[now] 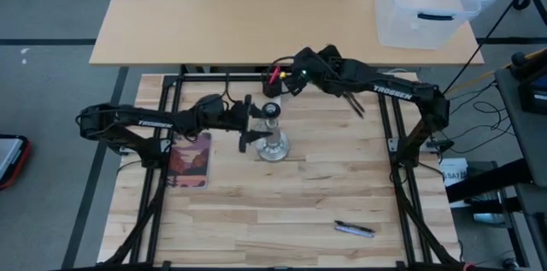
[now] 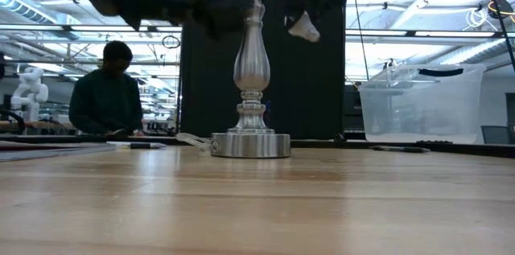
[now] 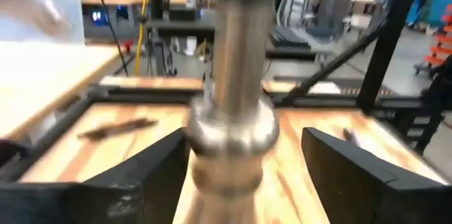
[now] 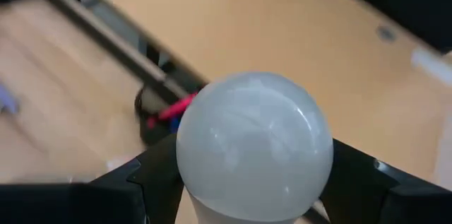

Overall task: Screw lightbulb
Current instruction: Remove the lightbulb from the desk lamp

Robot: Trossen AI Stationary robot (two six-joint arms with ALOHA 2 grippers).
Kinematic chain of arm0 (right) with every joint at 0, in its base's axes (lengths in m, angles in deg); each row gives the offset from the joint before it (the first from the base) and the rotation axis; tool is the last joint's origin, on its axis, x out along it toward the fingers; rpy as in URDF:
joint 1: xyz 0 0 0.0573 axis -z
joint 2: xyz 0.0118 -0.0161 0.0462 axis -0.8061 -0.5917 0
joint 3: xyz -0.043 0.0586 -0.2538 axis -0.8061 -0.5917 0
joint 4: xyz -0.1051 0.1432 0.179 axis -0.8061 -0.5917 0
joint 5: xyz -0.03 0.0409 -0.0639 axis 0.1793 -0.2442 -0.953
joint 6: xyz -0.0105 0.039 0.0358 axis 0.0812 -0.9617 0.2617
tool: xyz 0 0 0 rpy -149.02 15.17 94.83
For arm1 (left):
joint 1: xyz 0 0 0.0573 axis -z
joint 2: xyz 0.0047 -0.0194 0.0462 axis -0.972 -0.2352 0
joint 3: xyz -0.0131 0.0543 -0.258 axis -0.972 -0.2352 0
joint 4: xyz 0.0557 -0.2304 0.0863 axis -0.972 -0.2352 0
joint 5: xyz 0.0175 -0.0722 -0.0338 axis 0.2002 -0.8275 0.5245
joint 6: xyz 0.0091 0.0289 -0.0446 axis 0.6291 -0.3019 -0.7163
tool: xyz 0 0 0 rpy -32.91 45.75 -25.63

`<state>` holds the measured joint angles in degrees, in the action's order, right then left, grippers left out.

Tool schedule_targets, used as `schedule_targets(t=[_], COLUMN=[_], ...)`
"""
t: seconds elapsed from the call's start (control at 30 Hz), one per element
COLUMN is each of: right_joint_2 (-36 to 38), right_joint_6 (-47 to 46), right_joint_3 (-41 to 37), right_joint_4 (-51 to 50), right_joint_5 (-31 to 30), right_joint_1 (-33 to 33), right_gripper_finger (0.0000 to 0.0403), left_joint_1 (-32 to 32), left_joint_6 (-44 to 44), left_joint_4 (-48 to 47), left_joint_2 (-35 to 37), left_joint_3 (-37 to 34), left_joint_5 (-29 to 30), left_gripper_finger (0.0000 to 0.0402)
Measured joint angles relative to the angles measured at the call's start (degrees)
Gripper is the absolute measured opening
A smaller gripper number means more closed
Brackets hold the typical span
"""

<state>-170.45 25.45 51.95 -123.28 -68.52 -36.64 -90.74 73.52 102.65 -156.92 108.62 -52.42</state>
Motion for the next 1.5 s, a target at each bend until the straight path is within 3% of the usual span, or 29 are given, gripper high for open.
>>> schedule_targets(t=[0.4, 0.57, 0.73, 0.93, 1.1, 1.5], right_joint_2=[0.0, 0.0, 0.0, 0.0, 0.0, 0.0], right_joint_6=[-5.1, -7.6, -10.6, -13.7, -16.2, -20.6], right_joint_3=[-11.6, -20.6, -29.6, -38.3, -42.1, -45.0], right_joint_4=[-5.5, -3.2, 2.5, 10.6, 17.0, 22.3], right_joint_5=[17.6, 24.5, 32.3, 36.3, 37.1, 31.7], right_joint_1=[5.9, 6.8, 6.9, 6.2, 4.3, -1.5], right_gripper_finger=[0.0256, 0.0256, 0.0256, 0.0256, 0.0256, 0.0256], left_joint_1=[-1.8, -4.6, -7.6, -10.5, -9.7, -9.4], left_joint_6=[0.3, 2.1, 0.8, -2.8, -4.8, -13.5], left_joint_4=[-11.3, -24.0, -42.2, -58.2, -56.0, -32.6], left_joint_2=[11.4, 21.1, 30.0, 31.9, 29.6, 27.8], left_joint_3=[0.4, 0.5, 0.5, 0.5, -4.7, -20.8], left_joint_5=[-0.7, 0.3, 7.2, 9.7, 9.4, 11.2], left_gripper_finger=[0.0277, 0.0277, 0.0277, 0.0277, 0.0277, 0.0277])
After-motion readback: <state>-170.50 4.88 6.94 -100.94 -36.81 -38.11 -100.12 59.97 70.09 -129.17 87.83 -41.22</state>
